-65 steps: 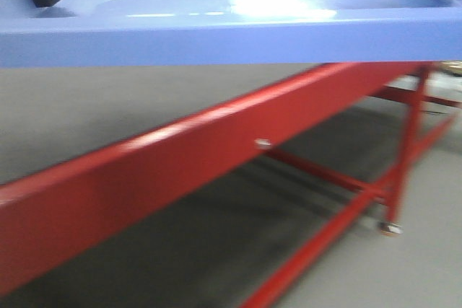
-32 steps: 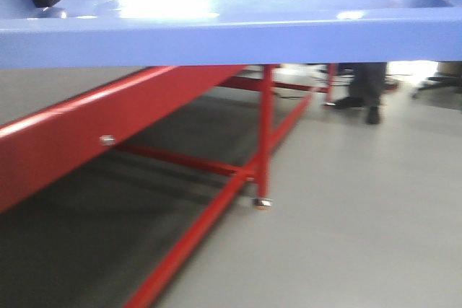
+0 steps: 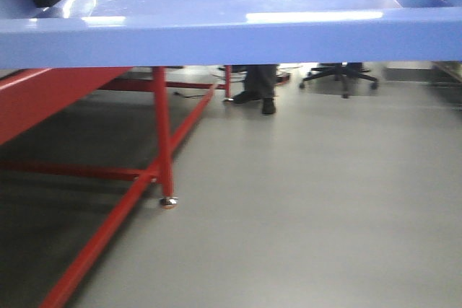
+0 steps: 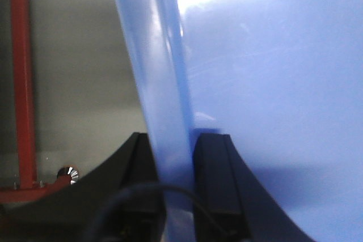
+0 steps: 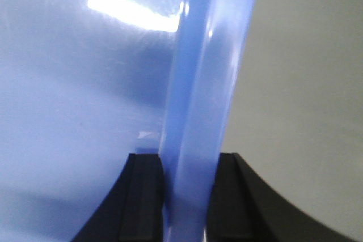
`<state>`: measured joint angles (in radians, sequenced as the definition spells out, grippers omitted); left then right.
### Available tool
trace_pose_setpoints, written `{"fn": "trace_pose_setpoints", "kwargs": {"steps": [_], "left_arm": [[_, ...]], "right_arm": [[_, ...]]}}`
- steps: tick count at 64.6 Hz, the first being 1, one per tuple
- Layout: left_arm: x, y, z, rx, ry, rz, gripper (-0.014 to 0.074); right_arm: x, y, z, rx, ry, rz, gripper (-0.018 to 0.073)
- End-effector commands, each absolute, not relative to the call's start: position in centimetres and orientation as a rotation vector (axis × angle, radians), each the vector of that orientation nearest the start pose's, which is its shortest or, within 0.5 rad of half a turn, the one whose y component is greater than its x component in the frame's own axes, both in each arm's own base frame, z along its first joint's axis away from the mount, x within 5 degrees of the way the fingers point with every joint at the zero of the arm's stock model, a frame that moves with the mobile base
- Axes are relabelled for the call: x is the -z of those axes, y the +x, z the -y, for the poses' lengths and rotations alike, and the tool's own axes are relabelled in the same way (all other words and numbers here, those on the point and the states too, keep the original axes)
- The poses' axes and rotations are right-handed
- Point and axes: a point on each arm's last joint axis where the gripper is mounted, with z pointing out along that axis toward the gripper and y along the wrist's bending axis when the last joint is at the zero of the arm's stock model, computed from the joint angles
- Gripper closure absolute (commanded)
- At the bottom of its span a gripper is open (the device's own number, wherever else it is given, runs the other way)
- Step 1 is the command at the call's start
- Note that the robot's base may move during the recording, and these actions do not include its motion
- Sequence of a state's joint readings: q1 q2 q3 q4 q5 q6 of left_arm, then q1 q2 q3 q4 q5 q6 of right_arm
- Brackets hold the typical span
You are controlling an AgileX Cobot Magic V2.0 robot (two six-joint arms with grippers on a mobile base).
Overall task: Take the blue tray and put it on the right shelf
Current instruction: 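Hold the tray raised with both grippers while the base drives away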
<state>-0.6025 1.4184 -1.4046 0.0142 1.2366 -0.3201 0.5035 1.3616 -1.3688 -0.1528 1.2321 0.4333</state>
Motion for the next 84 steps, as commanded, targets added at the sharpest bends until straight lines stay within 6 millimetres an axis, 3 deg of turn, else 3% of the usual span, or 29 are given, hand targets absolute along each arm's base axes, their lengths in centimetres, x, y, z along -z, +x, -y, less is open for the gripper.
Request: {"fn": "trace_pose_setpoints", "kwargs": {"steps": [1,84], "left_arm": [[-38.08,21.91,15.87,0.279,0.467,-2.696,0.0645],[-38.08,21.9,15.88,0.282,0.467,-2.697,0.0645]], "right_arm": [[-39.18,23.58,-11.64,-0.137,-0.166,-2.552,0.0496],[-39.18,23.58,-11.64,-0.137,-0.166,-2.552,0.0496]]}}
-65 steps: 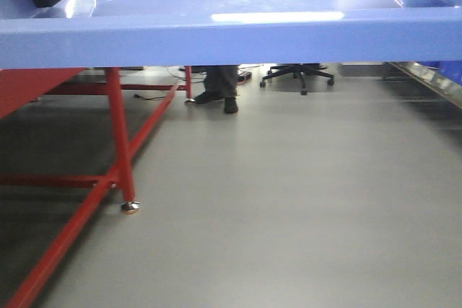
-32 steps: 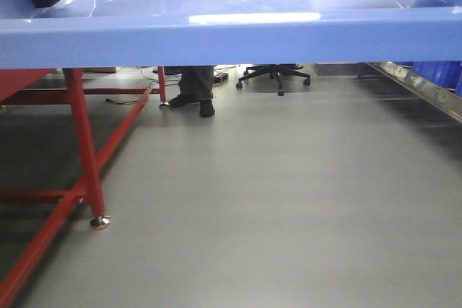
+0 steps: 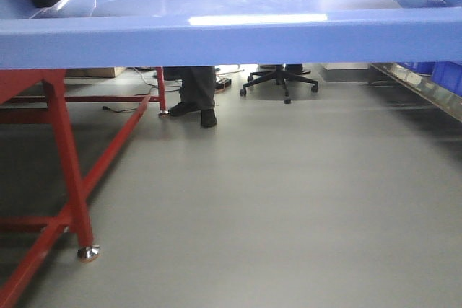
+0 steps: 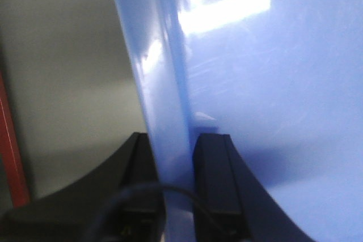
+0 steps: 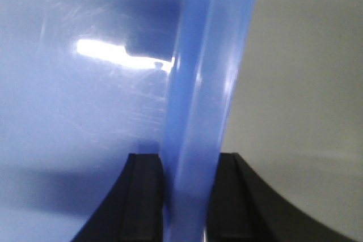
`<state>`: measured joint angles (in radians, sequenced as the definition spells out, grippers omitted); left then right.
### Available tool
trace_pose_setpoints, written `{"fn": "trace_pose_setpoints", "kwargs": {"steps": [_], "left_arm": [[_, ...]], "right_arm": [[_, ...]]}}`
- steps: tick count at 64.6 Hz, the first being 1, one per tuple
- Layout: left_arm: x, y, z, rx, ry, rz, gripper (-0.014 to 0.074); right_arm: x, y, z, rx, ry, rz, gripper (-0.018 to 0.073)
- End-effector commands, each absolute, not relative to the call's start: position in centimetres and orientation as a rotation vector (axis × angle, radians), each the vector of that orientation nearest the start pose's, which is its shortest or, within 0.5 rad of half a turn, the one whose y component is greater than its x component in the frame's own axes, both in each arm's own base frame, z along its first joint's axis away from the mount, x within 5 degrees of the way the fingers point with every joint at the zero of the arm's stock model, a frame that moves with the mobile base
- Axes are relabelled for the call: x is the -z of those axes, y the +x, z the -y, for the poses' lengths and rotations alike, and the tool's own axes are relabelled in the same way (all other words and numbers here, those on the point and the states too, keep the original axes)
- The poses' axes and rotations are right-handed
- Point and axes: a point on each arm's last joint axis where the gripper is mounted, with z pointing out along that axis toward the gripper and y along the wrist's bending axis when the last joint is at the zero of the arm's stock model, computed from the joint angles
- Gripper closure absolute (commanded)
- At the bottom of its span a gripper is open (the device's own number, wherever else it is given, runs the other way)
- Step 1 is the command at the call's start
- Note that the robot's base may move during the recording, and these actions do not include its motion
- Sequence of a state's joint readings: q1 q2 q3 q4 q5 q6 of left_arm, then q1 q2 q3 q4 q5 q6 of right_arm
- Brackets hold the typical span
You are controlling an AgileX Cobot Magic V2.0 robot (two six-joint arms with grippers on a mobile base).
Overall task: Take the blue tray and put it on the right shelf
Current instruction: 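Hold the tray raised with both grippers while the base drives away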
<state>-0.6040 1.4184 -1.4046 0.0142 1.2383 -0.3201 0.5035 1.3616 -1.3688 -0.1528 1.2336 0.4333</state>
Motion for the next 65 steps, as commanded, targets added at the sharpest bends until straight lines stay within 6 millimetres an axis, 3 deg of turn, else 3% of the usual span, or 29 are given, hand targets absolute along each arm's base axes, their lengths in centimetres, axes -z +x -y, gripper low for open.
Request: {"fn": "trace_pose_setpoints", "kwargs": {"steps": [1,65], "left_arm": [[-38.08,21.9,15.88,0.282,0.467,-2.697,0.0645],[-38.08,21.9,15.88,0.282,0.467,-2.697,0.0645]], "right_arm": [[-39.18,23.58,-11.64,-0.137,-0.166,-2.552,0.0496],[-39.19,23.58,-11.65,-0.138,-0.167,-2.55,0.0496]]}}
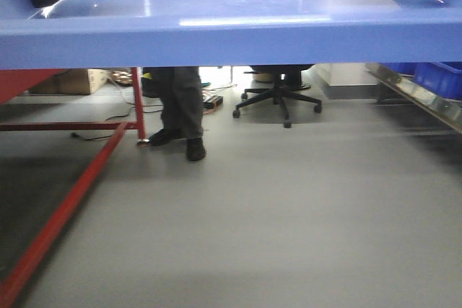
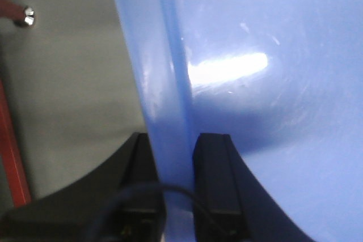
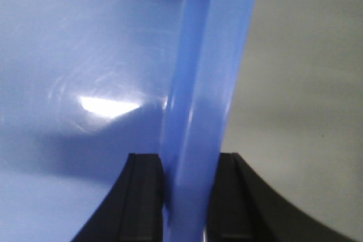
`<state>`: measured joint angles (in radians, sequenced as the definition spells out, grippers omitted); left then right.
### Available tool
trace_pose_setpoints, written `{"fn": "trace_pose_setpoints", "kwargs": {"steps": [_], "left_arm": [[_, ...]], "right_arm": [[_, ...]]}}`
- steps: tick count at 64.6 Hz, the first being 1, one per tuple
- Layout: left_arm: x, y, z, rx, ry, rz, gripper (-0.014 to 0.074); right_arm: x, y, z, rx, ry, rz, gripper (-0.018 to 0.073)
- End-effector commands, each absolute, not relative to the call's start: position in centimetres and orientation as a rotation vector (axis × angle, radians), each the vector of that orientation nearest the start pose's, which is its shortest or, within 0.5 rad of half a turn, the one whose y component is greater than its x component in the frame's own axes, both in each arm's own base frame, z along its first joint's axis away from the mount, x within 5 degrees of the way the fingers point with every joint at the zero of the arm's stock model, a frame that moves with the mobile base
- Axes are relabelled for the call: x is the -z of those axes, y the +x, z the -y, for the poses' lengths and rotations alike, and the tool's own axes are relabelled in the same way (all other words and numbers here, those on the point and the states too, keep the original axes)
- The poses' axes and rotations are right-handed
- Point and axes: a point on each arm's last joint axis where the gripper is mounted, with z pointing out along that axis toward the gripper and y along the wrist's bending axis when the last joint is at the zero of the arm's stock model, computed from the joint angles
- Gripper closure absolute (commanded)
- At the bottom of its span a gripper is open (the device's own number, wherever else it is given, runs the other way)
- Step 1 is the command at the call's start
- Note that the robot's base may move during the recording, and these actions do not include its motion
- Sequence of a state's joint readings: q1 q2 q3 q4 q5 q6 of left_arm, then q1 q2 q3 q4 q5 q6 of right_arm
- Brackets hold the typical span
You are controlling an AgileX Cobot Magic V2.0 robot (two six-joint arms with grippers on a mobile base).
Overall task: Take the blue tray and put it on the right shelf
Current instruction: 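Hold the tray raised with both grippers while the base drives away, then carry the tray with both grippers up to the metal shelf rack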
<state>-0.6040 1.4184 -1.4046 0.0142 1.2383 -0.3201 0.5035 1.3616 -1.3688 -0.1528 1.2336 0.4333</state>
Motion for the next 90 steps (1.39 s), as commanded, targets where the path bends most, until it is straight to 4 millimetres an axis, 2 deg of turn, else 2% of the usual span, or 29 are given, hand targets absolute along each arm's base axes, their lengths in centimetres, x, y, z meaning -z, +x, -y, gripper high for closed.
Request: {"fn": "trace_pose_setpoints", "kwargs": {"steps": [1,90], "left_arm": [[-38.08,21.9,15.88,0.282,0.467,-2.697,0.0645],[-38.08,21.9,15.88,0.282,0.467,-2.697,0.0645]], "right_arm": [[-39.19,23.58,-11.65,-0.138,-0.167,-2.55,0.0496],[-39.14,23.62,-11.67,-0.137,-0.167,-2.553,0.0496]]}}
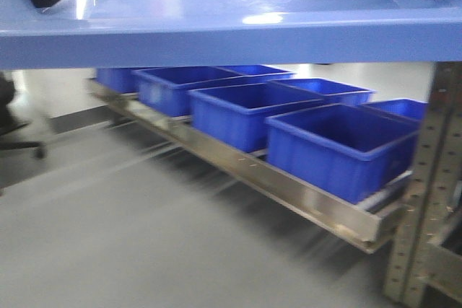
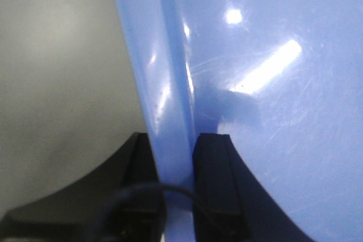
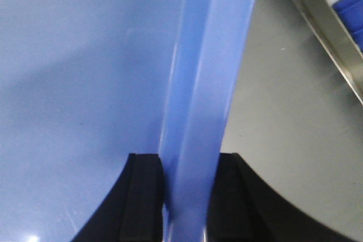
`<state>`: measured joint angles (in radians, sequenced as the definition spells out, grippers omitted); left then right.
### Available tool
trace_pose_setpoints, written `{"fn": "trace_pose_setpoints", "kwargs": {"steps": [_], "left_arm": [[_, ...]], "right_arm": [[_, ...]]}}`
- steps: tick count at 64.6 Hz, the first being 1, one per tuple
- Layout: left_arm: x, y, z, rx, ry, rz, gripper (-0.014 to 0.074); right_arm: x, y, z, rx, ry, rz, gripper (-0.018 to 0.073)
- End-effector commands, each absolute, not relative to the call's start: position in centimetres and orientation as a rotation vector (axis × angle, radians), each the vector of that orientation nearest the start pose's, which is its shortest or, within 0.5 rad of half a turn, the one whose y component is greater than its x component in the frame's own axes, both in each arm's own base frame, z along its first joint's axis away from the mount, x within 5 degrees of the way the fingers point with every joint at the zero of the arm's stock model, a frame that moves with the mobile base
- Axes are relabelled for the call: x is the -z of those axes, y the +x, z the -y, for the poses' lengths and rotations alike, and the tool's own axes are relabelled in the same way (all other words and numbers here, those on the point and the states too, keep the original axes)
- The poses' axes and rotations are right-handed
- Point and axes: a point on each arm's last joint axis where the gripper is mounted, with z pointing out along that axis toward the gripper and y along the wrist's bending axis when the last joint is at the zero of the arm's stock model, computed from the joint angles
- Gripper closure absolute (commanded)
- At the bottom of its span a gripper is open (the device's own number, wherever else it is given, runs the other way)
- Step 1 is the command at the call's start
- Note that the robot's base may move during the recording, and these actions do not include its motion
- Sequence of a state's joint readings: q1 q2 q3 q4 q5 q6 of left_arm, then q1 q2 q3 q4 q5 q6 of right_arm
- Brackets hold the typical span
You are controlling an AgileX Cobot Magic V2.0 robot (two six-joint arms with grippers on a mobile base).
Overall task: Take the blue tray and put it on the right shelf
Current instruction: 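Carry the tray with both grippers up to the metal shelf rack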
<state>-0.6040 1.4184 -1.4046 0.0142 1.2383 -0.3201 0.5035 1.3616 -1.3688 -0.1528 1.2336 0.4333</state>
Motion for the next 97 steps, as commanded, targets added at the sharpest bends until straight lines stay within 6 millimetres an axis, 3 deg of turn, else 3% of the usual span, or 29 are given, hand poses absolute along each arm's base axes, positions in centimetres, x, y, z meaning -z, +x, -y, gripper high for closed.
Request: {"fn": "trace_pose_setpoints", "kwargs": {"steps": [1,97], "left_arm": [[-38.08,21.9,15.88,0.282,0.467,-2.697,0.0645],[-38.08,21.95,15.82,0.279,0.465,-2.697,0.0645]], "right_arm": [[-39.14,23.62,-11.67,-0.137,-0.167,-2.553,0.0496],[-39.15,23.64,-11.68,-0.138,-0.167,-2.551,0.0496]]}}
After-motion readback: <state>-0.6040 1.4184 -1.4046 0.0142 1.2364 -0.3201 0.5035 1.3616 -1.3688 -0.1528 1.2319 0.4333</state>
